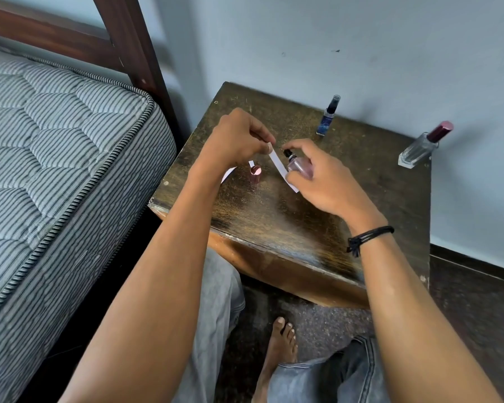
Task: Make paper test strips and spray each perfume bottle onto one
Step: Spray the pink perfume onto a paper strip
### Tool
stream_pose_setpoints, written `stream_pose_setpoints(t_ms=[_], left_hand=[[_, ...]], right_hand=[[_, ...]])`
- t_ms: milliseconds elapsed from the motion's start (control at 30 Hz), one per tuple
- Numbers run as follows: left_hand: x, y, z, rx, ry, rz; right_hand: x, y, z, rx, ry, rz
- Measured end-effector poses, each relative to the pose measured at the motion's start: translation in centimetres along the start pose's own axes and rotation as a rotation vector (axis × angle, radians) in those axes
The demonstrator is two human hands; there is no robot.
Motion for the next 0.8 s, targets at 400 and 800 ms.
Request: stream_pose_setpoints(t_ms=[400, 800], left_hand=[[-1.9, 0.3, 0.4, -0.020, -0.108, -0.192], [-2.0, 0.2, -0.1, -0.035, -0.152, -0.219]], right_hand=[[-0.5, 1.3, 0.4, 0.054, -0.091, -0.141], [-0.9, 1.6, 0.2, 0.092, -0.112, -0.215]])
Point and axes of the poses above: each hand's wrist, its own z-axis towards the middle knuckle, its own y-axis out of the palm, x = y × z, the point moved 10 cm from there along z, towards the middle knuckle, and after that the axes turned 5 degrees about z, right-handed, at the moved point
